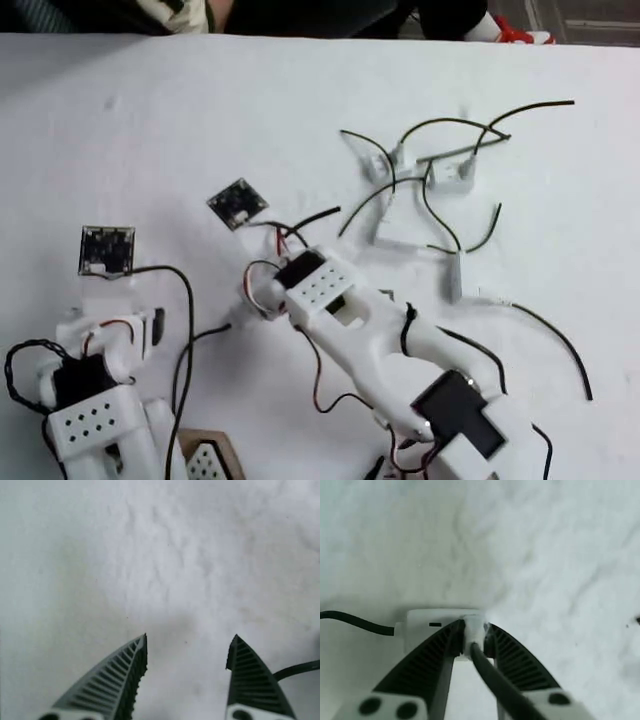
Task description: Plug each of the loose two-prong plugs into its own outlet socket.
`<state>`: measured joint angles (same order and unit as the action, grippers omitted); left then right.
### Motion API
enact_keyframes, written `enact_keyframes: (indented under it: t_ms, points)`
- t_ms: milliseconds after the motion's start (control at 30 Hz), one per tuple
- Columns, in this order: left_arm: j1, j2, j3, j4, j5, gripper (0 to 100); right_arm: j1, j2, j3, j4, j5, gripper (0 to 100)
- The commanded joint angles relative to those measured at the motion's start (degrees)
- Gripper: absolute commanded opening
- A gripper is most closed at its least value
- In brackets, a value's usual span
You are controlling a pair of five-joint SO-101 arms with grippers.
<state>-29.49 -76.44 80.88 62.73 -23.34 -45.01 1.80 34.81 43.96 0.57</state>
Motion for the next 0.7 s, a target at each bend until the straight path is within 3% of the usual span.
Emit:
enact_keyframes:
  t_ms: [0,300,567,667]
  points:
    - [-0.3,-0.8,0.1,-0.3,0.4,26,-1.9,2.3,-0.6,1.8,0.6,1.7]
    - [-0.3,-0.8,0.1,-0.3,0.4,26,2.0,2.7,-0.4,7.7,3.8,1.7]
    - [-0.3,-0.8,0.1,-0.3,0.4,26,2.6,2.1,-0.8,7.7,4.0,1.8]
    - [-0.3,-0.8,0.1,-0.3,0.4,26,5.8,0.7,-2.3,7.7,4.0,1.8]
